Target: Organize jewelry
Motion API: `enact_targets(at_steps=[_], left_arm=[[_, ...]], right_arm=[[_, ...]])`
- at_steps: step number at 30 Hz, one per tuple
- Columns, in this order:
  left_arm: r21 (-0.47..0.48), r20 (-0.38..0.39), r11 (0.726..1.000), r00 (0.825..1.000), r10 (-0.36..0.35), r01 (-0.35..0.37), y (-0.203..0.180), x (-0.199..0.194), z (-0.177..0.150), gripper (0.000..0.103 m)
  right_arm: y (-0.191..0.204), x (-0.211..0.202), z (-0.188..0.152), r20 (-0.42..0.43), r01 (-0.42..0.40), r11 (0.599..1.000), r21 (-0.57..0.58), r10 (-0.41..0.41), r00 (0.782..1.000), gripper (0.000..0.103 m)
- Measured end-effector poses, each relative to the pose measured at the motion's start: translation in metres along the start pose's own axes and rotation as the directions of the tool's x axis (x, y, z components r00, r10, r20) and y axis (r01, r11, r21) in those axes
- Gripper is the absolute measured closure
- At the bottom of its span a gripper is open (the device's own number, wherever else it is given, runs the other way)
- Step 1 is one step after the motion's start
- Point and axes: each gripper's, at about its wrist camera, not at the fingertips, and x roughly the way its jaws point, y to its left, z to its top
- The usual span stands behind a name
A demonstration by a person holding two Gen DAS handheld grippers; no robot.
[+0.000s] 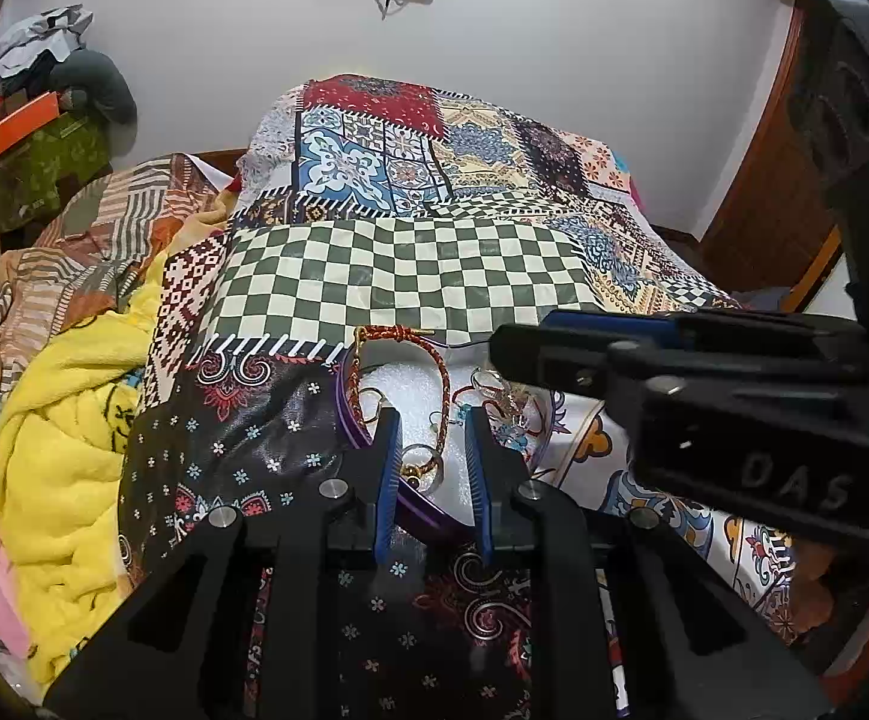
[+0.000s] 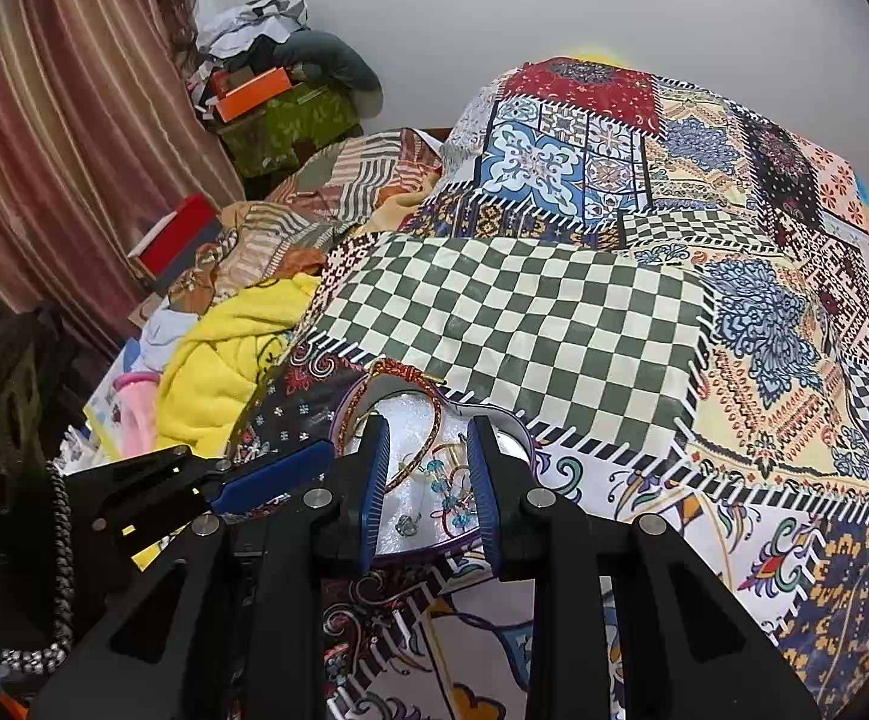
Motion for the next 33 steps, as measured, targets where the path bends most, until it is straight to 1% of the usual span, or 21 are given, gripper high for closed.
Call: enact_targets(at_steps=[2,3,8,12,14,16,17,18,19,21,23,24,25,26,28,30,31,32,33], left_arm=[[-0.003,0.003,1.000,1.000,0.003,-0.003,0.000,-0.005,0.001,0.080],[-0.004,0.008,1.000,1.000,0.006,-0.006,-0.001,-0.007,0.001,0.078],[-0.013,0.053,1.000,0.998,0.028,-0.027,-0.001,-0.032,0.007,0.078],[-0.030,0.119,0.999,0.992,0.040,-0.037,-0.003,-0.063,0.018,0.078],[-0.035,0.156,0.999,0.987,0.046,-0.041,-0.006,-0.079,0.024,0.078],[-0.035,0.205,0.998,0.977,0.052,-0.045,-0.009,-0.101,0.029,0.078],[-0.034,0.232,0.998,0.971,0.056,-0.049,-0.012,-0.113,0.031,0.078],[-0.035,0.268,0.998,0.961,0.067,-0.060,-0.016,-0.129,0.033,0.078],[-0.038,0.292,0.997,0.954,0.076,-0.068,-0.018,-0.139,0.034,0.078],[-0.043,0.341,0.997,0.937,0.078,-0.067,-0.024,-0.163,0.035,0.078],[-0.045,0.401,0.997,0.913,0.074,-0.061,-0.031,-0.191,0.035,0.078],[-0.044,0.418,0.997,0.905,0.075,-0.062,-0.033,-0.199,0.035,0.078],[-0.038,0.450,0.997,0.889,0.078,-0.068,-0.039,-0.215,0.033,0.078],[-0.034,0.465,0.997,0.882,0.080,-0.072,-0.042,-0.221,0.033,0.078],[-0.020,0.507,0.996,0.858,0.088,-0.091,-0.052,-0.241,0.027,0.076],[-0.011,0.542,0.993,0.834,0.102,-0.115,-0.061,-0.256,0.021,0.065],[-0.006,0.560,0.992,0.821,0.109,-0.128,-0.065,-0.263,0.017,0.063],[-0.001,0.580,0.989,0.806,0.119,-0.145,-0.071,-0.271,0.012,0.058],[0.001,0.589,0.988,0.798,0.124,-0.154,-0.074,-0.274,0.009,0.051]], right_arm=[[0.000,-0.006,0.001,0.010,-0.002,1.000,0.005,0.002,1.000,0.071],[0.001,-0.009,0.002,0.016,-0.001,1.000,0.006,0.000,1.000,0.070],[0.006,-0.035,0.005,0.082,0.006,1.000,-0.004,-0.005,0.997,0.070],[0.010,-0.064,0.007,0.142,0.014,1.000,-0.009,-0.013,0.990,0.070],[0.014,-0.083,0.007,0.184,0.023,1.000,-0.011,-0.021,0.983,0.070],[0.017,-0.108,0.005,0.242,0.027,1.000,-0.012,-0.023,0.970,0.070],[0.019,-0.117,0.005,0.265,0.029,0.999,-0.013,-0.024,0.964,0.070],[0.021,-0.128,0.003,0.290,0.033,0.999,-0.015,-0.027,0.957,0.070],[0.025,-0.145,0.000,0.330,0.041,0.999,-0.017,-0.033,0.943,0.070],[0.030,-0.167,-0.002,0.383,0.052,0.998,-0.023,-0.040,0.923,0.070],[0.037,-0.194,-0.009,0.444,0.067,0.997,-0.028,-0.048,0.895,0.070],[0.040,-0.204,-0.013,0.466,0.073,0.997,-0.030,-0.051,0.883,0.070],[0.044,-0.214,-0.017,0.490,0.080,0.996,-0.030,-0.055,0.870,0.070],[0.047,-0.221,-0.021,0.508,0.086,0.996,-0.029,-0.060,0.859,0.070],[0.055,-0.238,-0.032,0.548,0.104,0.994,-0.021,-0.076,0.833,0.069],[0.061,-0.250,-0.041,0.579,0.124,0.992,-0.017,-0.091,0.810,0.063],[0.063,-0.253,-0.044,0.590,0.133,0.991,-0.016,-0.098,0.801,0.058],[0.066,-0.258,-0.049,0.608,0.149,0.989,-0.012,-0.111,0.787,0.051],[0.069,-0.261,-0.052,0.622,0.165,0.986,-0.008,-0.124,0.773,0.047]])
